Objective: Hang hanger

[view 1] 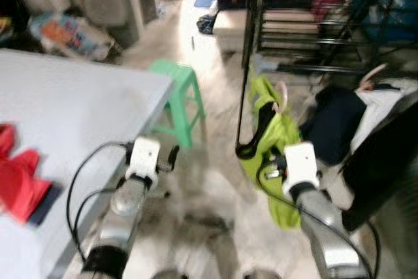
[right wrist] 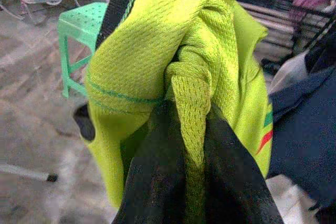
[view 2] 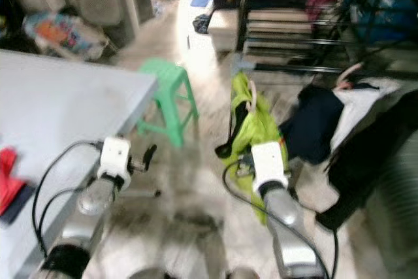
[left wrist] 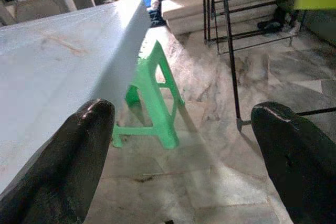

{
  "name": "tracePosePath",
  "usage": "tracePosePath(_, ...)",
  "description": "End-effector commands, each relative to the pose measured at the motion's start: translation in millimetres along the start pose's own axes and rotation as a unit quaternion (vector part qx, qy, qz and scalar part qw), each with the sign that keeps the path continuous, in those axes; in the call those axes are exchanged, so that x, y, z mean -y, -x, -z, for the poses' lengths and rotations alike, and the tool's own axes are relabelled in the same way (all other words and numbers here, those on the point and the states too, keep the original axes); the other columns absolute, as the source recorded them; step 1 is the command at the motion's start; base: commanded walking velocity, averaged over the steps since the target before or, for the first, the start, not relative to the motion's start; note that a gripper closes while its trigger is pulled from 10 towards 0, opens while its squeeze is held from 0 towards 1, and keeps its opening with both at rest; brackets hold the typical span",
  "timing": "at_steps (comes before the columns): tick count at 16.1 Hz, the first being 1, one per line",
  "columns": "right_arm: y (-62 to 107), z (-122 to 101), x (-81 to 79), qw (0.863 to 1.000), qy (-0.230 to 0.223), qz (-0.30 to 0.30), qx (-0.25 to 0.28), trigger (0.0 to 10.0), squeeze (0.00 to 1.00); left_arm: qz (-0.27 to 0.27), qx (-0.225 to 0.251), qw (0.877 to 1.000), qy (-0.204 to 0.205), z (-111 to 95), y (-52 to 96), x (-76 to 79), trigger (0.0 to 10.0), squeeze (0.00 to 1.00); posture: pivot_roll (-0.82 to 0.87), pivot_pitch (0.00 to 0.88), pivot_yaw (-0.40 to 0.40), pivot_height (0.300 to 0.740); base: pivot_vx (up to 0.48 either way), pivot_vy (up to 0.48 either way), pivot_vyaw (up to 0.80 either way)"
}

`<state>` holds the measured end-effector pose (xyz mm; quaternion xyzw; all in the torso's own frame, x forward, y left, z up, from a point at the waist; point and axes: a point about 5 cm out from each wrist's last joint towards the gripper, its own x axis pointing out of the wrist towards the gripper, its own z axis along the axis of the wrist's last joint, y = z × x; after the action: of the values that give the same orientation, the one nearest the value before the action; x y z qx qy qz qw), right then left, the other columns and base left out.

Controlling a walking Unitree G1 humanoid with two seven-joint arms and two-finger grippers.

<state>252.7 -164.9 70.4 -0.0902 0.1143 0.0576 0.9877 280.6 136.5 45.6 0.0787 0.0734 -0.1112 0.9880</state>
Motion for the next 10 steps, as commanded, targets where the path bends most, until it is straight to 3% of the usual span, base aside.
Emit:
tracePosePath(1, -0.7, -1, 2.4, 1.000, -0.016, 0.007, -0.008, 10.0, 0.00, 0.014, -0.001, 1.000, -0.005, -1, -0.3, 5.7, 10.0, 0.00, -0.09, 0.000, 0.058, 0.740, 0.000, 0.000, 0.00)
tracePosePath(4, 9.6, 24, -6.0, 0.991, -0.070, -0.002, -0.113, 10.0, 0.00, 0.028, 0.010, 1.000, -0.003, -3, 0.6, 9.9, 10.0, 0.00, -0.09, 0.000, 0.055, 0.740, 0.000, 0.000, 0.00)
tracePosePath(7, 15.7, 22, -23.7, 0.990, -0.066, -0.053, -0.110, 10.0, 0.00, 0.035, 0.010, 0.999, -0.003, -4, 0.2, 12.4, 10.0, 0.00, -0.09, 0.000, 0.054, 0.740, 0.000, 0.000, 0.00)
tracePosePath(10, 11.3, 27, 1.5, 0.991, -0.057, 0.035, -0.120, 10.0, 0.00, 0.047, 0.013, 0.999, -0.002, -6, -1.1, 14.9, 10.0, 0.00, -0.09, 0.000, 0.055, 0.740, 0.000, 0.000, 0.00)
